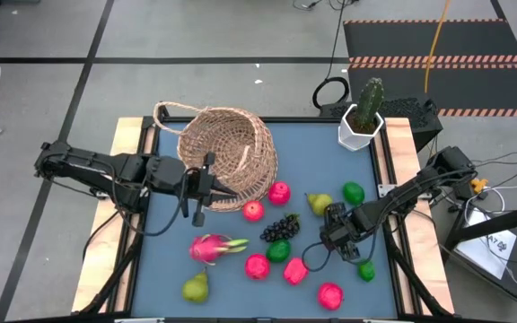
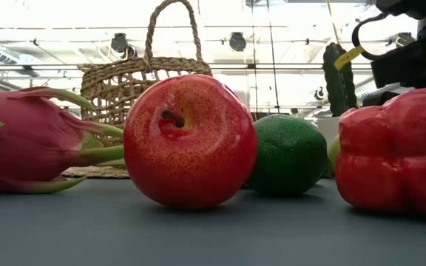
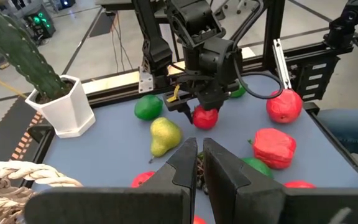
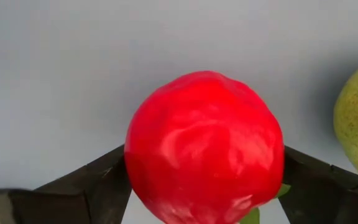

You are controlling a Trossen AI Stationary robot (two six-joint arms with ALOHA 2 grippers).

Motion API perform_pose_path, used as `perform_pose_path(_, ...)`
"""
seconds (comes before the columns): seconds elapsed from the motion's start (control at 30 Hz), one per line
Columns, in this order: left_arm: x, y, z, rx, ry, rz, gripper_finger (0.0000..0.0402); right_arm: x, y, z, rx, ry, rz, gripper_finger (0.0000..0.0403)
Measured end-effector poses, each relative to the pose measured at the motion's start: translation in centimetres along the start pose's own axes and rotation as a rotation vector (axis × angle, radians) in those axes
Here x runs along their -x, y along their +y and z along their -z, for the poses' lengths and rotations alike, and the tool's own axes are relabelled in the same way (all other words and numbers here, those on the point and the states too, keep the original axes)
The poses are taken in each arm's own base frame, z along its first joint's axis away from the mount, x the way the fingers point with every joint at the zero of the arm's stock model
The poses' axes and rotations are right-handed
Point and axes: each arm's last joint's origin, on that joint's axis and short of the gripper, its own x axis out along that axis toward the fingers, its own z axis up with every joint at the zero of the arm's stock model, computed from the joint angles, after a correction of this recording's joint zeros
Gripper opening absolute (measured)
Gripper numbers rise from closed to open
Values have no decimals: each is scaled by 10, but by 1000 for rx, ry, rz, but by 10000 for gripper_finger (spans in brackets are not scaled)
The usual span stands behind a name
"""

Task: Build produce basket
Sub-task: Put the red tomato into the basket

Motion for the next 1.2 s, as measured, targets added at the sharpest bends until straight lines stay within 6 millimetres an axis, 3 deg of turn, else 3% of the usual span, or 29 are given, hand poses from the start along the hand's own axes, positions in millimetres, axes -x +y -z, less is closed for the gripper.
perform_pose_path(0.3, 0, 0, 0, 1, 0, 0, 31, 0, 1, -2, -8, -20, -6, 309)
perform_pose_path(0.67, 0, 0, 0, 4, 0, 0, 31, 3, 2, -5, -137, -53, -35, 310)
perform_pose_path(0.87, 0, 0, 0, 5, -1, 0, 31, 26, 2, -14, -251, -164, -103, 309)
perform_pose_path(1.2, 0, 0, 0, 5, -1, 0, 31, 68, -2, -24, -346, -547, -139, 309)
